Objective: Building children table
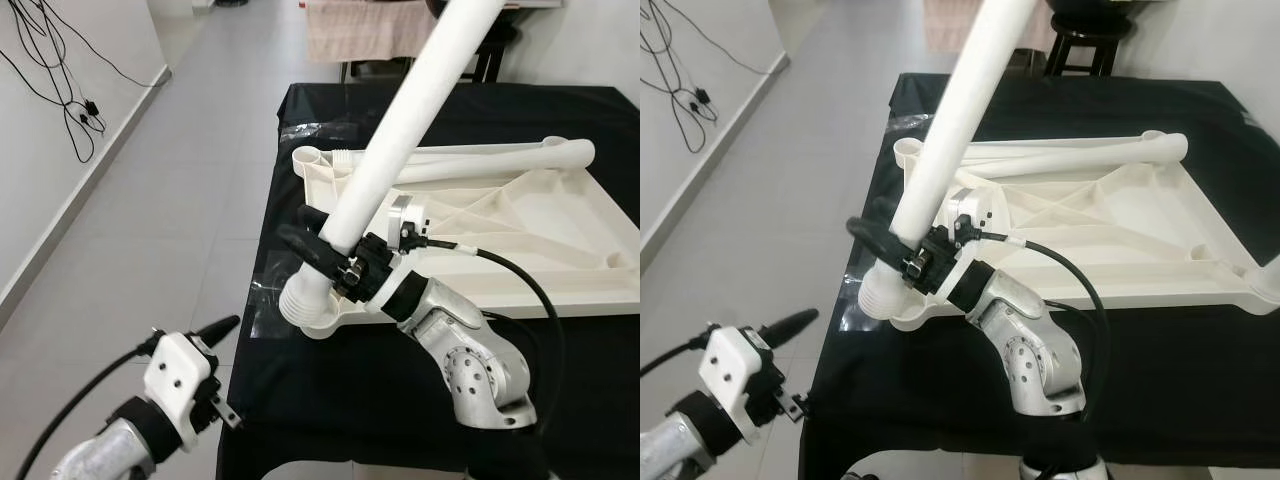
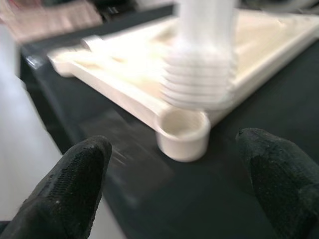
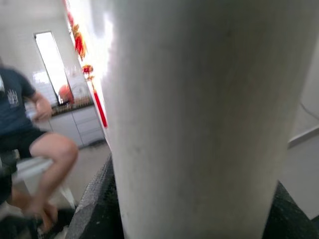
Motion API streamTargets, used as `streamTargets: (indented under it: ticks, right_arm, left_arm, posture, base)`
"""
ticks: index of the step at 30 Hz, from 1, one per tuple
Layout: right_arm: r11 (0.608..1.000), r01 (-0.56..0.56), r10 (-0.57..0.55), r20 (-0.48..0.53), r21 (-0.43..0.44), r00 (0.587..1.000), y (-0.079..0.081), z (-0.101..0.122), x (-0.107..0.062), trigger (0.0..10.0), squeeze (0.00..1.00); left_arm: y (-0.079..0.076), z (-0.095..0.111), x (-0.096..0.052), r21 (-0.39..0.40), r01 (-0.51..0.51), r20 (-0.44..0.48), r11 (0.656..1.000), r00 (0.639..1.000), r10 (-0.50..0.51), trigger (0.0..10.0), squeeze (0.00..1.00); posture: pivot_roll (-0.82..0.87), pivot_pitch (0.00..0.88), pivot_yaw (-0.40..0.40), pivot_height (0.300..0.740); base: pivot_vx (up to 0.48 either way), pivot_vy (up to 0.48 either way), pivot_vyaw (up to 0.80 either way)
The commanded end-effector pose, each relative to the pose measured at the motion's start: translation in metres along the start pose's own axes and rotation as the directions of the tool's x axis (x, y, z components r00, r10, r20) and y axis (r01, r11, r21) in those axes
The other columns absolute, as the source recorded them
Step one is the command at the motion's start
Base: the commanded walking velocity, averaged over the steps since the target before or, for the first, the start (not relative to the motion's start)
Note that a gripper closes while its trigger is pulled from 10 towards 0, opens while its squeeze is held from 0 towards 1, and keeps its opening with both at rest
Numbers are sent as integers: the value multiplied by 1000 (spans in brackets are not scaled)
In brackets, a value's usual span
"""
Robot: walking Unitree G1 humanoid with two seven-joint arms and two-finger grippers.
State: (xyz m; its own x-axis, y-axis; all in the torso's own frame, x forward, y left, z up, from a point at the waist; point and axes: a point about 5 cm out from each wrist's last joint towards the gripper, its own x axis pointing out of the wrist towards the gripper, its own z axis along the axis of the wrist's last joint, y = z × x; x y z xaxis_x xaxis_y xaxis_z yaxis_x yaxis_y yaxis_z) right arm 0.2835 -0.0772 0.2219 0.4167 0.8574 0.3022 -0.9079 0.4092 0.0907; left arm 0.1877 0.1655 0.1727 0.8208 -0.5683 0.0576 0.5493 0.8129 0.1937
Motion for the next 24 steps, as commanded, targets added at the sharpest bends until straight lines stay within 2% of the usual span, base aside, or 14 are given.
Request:
streamTargets:
  ticks: [1, 4, 6, 7, 8, 11, 13, 16, 17, 19, 20, 21, 23, 24]
  right_arm:
    - [998, -36, 36, -1, -48, 999, 2, 2, 5, 10000, 0]
    - [995, -2, -1, -24, -96, 1000, -4, 0, 9, 10000, 0]
    - [965, 149, -172, -88, -217, 981, -24, -5, 19, 10000, 0]
    - [965, 149, -172, -88, -217, 981, -24, -5, 19, 10000, 0]
    - [901, 272, -329, -125, -338, 936, -43, -9, 24, 10000, 0]
    - [882, 296, -368, -143, -366, 919, -49, -11, 23, 10000, 0]
    - [849, 302, -407, -170, -434, 898, -56, -12, 22, 10000, 0]
    - [849, 302, -407, -170, -434, 898, -56, -12, 22, 10000, 0]
    - [842, 287, -402, -176, -457, 898, -57, -12, 22, 10000, 0]
    - [859, 217, -330, -179, -463, 927, -48, -13, 27, 10000, 0]
    - [859, 217, -330, -179, -463, 927, -48, -13, 27, 10000, 0]
    - [867, 141, -256, -184, -477, 949, -41, -15, 31, 10000, 0]
    - [867, 141, -256, -184, -477, 949, -41, -15, 31, 10000, 0]
    - [868, 117, -234, -189, -483, 953, -38, -16, 32, 10000, 0]
  left_arm:
    - [4, 2, -2, 0, -4, -7, 1000, 1000, 4, 10000, 0]
    - [9, 11, 3, 7, -19, 26, 1000, 999, 19, 10000, 0]
    - [20, 40, 19, 14, -29, 132, 999, 991, 27, 10000, 0]
    - [20, 40, 19, 14, -29, 132, 999, 991, 27, 10000, 0]
    - [21, 69, 30, 12, 59, 231, 998, 971, -60, 10000, 1000]
    - [21, 79, 32, -5, 97, 274, 995, 958, -91, 10000, 1000]
    - [24, 103, 34, -17, 137, 374, 990, 919, -121, 10000, 1000]
    - [24, 103, 34, -17, 137, 374, 990, 919, -121, 10000, 1000]
    - [28, 113, 35, -15, 136, 411, 991, 904, -118, 10000, 1000]
    - [42, 132, 39, 11, 67, 479, 998, 875, -64, 10000, 1000]
    - [42, 132, 39, 11, 67, 479, 998, 875, -64, 10000, 1000]
    - [53, 141, 42, 33, -3, 498, 999, 867, -14, 10000, 1000]
    - [53, 141, 42, 33, -3, 498, 999, 867, -14, 10000, 1000]
    - [58, 142, 44, 31, -35, 502, 999, 865, 14, 10000, 1000]
  posture:
    - [113, 60, 4, 740]
    - [114, 52, 4, 740]
    - [101, 38, 8, 740]
    - [101, 38, 8, 740]
    - [92, 25, 9, 740]
    - [92, 24, 8, 740]
    - [86, 7, 8, 740]
    - [86, 7, 8, 740]
    - [86, 5, 7, 740]
    - [82, 0, 4, 740]
    - [82, 0, 4, 740]
    - [79, 0, 5, 740]
    - [79, 0, 5, 740]
    - [74, 0, 3, 740]
  base:
    - [0, 0, 0]
    - [0, 0, 0]
    - [0, 0, 0]
    - [0, 0, 0]
    - [0, 0, 0]
    - [0, 0, 0]
    - [0, 0, 0]
    - [0, 0, 0]
    - [0, 0, 0]
    - [0, 0, 0]
    - [0, 0, 0]
    - [0, 0, 0]
    - [0, 0, 0]
    - [0, 0, 0]
